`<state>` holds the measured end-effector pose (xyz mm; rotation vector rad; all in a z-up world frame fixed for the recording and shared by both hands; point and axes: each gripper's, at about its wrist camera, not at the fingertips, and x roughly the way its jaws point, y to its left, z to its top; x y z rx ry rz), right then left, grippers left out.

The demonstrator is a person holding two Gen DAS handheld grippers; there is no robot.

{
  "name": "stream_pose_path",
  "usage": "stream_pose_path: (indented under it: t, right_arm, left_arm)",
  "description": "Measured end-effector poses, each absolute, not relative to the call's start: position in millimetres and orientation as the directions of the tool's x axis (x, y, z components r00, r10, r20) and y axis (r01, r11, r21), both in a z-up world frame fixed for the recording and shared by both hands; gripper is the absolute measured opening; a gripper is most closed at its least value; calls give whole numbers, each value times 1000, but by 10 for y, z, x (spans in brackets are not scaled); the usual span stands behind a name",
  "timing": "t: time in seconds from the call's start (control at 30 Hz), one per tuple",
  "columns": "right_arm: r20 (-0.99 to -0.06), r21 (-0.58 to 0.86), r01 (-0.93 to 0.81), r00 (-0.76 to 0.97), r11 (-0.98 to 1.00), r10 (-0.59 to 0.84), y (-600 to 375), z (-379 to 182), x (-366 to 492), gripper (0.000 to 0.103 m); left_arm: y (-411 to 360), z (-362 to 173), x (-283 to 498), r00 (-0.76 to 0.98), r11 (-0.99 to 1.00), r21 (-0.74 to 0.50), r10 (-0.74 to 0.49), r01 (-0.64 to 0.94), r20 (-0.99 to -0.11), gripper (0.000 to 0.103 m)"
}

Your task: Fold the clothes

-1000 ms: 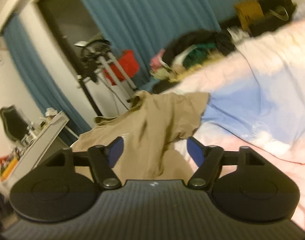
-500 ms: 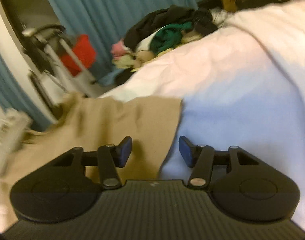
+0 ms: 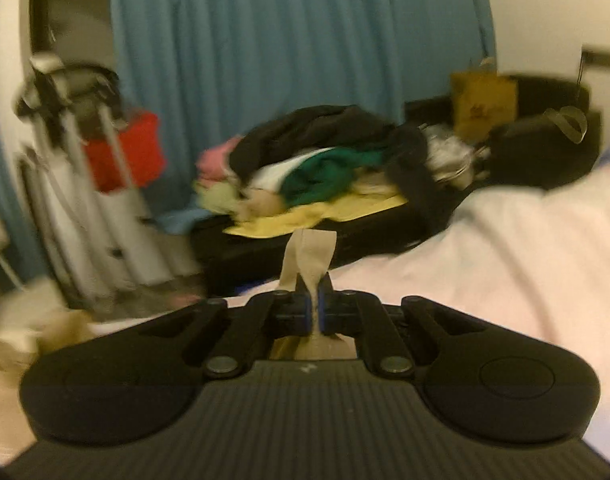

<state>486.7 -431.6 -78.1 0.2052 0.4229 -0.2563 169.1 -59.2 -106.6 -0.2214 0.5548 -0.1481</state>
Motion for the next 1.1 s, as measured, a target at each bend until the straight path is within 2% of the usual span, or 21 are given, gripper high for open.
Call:
stream_pose_path:
  t: [0.1,0.17,0.2,0.23,0.27,0.3,0.47,0.67,0.87,1.1]
  right_arm:
    - [-465,132,293,862,947,-202,-4340,-863,4910,10]
    - [-467,139,281,864,950,-187,-4311,-879,4811,15]
    - [-475,134,269,862,954,-176,-4274,-871,4753,37]
    - [-476,136,254,865,958,-162,-4223,-846,4655,69]
    - [-470,142,239,870,961,-147,-4163,-812,4530,83]
    - [-464,148,224,876,963,-132,-4104,-777,4405,88]
    - [-428,264,121,904,957,3,-3723,-467,3385,88]
    - [-357,442,81,929,893,93,-3386,-262,1865,88]
    - [-322,439,79,944,895,74,-3264,-144,879,88]
    - [-274,583,109,959,805,68,-3561,-211,472,88]
  left_arm:
    - [-589,-1072,1698,841,968,-239,-194,80,-505,81]
    - [-593,-1072,1701,842,969,-233,-191,80,-505,81]
    - [-600,-1069,1701,842,970,-228,-189,80,-505,81]
    - [-604,-1060,1694,842,971,-223,-187,82,-506,81]
    - [-609,-1050,1682,842,973,-217,-186,84,-506,81]
    - [-615,-1040,1671,843,974,-212,-184,86,-506,81]
    - [-609,-930,1565,846,971,-219,-197,98,-496,81]
    - [-665,-701,1252,863,966,-206,-237,159,-446,81]
    - [-789,-561,889,844,951,-200,-301,234,-445,81]
    - [-1245,-523,599,710,849,-288,-528,442,-466,81]
